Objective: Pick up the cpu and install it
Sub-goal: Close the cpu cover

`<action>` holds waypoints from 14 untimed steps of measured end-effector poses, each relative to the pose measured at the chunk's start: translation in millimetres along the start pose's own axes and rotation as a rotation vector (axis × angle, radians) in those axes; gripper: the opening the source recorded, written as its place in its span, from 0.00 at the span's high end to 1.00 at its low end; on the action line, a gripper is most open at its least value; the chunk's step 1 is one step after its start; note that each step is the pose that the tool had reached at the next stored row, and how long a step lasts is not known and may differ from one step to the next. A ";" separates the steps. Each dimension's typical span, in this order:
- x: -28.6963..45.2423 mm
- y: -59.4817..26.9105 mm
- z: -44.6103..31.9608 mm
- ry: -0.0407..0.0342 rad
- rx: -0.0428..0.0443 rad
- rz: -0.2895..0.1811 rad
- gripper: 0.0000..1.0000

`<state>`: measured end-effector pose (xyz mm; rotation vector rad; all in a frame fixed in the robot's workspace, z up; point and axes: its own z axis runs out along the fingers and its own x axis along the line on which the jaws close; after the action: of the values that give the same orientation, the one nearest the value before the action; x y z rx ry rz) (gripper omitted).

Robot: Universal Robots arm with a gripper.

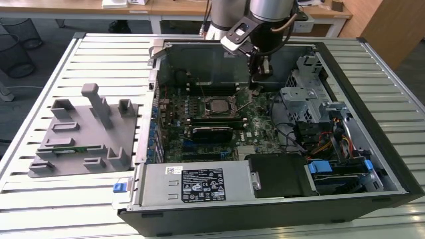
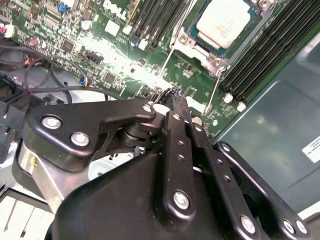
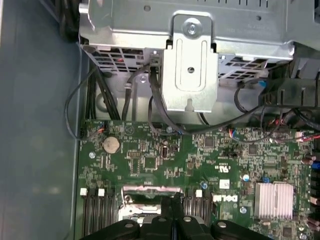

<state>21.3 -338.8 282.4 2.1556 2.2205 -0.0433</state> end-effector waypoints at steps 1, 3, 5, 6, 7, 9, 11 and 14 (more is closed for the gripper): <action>0.1 1.8 0.6 -0.0002 0.0002 0.000 0.89; 0.5 6.1 3.1 -0.0001 0.0005 0.000 0.89; 0.9 9.5 5.8 -0.0001 0.0008 0.000 0.89; 1.1 10.8 7.3 -0.0001 0.0011 0.000 0.89; 1.4 12.0 8.6 0.0000 0.0014 0.000 0.89; 2.1 15.4 10.8 -0.0001 0.0027 0.000 0.89; 2.9 19.2 13.1 0.0000 0.0050 0.000 0.89; 3.3 22.7 16.7 0.0000 0.0078 -0.001 0.89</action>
<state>44.1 -335.8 265.9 2.1589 2.2247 -0.0520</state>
